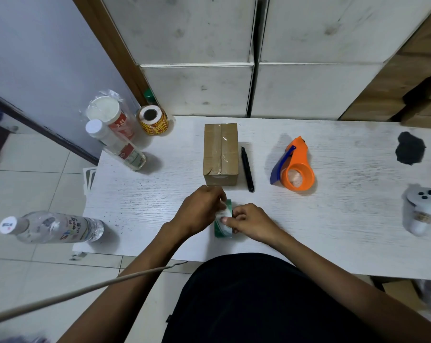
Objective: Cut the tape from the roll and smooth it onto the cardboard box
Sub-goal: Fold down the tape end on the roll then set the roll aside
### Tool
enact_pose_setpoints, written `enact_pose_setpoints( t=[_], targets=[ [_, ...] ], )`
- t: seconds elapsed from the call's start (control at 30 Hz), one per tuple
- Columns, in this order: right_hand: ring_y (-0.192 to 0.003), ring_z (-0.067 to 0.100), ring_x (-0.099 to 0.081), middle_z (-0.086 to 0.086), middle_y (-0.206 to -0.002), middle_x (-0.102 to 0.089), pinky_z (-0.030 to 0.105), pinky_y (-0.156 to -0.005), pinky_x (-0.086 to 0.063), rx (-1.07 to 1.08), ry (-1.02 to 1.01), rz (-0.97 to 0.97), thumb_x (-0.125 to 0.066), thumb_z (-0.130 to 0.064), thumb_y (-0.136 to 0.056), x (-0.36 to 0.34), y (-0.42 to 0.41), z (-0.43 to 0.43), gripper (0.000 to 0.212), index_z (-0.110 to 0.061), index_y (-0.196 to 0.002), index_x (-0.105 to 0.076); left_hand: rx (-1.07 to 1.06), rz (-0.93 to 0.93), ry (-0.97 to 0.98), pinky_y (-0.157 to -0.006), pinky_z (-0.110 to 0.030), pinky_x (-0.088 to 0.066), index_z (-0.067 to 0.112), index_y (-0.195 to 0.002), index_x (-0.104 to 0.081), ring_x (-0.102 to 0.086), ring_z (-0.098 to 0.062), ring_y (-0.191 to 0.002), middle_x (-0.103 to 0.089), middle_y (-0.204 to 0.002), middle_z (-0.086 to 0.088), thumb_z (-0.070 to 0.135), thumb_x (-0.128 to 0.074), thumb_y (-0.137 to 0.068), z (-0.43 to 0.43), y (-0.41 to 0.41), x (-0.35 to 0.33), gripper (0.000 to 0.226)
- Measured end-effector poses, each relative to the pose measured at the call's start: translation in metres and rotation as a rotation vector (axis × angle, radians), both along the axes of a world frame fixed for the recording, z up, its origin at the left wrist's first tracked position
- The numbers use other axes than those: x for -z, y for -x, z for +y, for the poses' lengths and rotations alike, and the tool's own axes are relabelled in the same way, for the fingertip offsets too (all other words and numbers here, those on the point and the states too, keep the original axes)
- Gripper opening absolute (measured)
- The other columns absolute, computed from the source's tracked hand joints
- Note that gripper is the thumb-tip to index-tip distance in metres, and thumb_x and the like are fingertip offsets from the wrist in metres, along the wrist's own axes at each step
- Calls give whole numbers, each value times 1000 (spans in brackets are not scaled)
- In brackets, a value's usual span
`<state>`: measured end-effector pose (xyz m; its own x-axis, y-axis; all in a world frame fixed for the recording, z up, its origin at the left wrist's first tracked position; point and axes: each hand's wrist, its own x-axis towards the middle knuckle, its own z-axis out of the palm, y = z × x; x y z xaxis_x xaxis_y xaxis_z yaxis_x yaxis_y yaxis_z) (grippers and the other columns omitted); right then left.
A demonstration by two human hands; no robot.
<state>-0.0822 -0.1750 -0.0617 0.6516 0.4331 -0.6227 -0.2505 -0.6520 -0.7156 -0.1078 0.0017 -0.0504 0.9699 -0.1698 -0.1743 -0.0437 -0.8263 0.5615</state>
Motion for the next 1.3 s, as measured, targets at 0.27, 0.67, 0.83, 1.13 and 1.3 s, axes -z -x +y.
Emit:
enact_pose_setpoints(
  t=[0.27,0.67,0.83,1.13,1.3],
  targets=[
    [-65,29,-68,19,-63,-67,28,-62,-42,34,32,-65,-73,-40,-82,2,-3,3,47,5,-71,-61,40,-166,-220,-49,-30,-30,10,-84,-58,-56,-32,-75,-60,-79,-9,-8,-67,-64,-8,7,1,28],
    [-80,10,-66,-9,-95,-67,24,-67,-50,185,-2,-247,-84,-41,-71,-9,-8,2,45,-22,-107,-65,5,-166,-95,-56,-34,-48,15,-93,-61,-62,-26,-85,-66,-95,-1,8,-66,-87,1,-6,-20,11],
    [-86,17,-64,-3,-109,-64,32,-69,-52,-96,-40,-702,-76,-22,-82,-12,-2,-3,29,-19,-109,-66,47,-185,-63,-58,-41,-52,16,-96,-62,-62,-28,-80,-66,-89,-2,17,-69,-89,6,2,-21,10],
    [-71,19,-68,0,-97,-73,28,-60,-52,-179,-15,-889,-74,-22,-85,-16,-10,4,34,-21,-119,-66,65,-235,-104,-58,-38,-52,15,-98,-66,-63,-30,-81,-70,-90,-3,13,-71,-85,9,6,-25,14],
    [-64,24,-67,4,-84,-73,25,-54,-50,-201,-18,-988,-74,-13,-84,-19,-18,5,10,-14,-94,-72,25,-214,-72,-61,-37,-51,18,-112,-54,-63,-28,-81,-71,-89,1,17,-71,-87,11,2,-27,30]
  ],
)
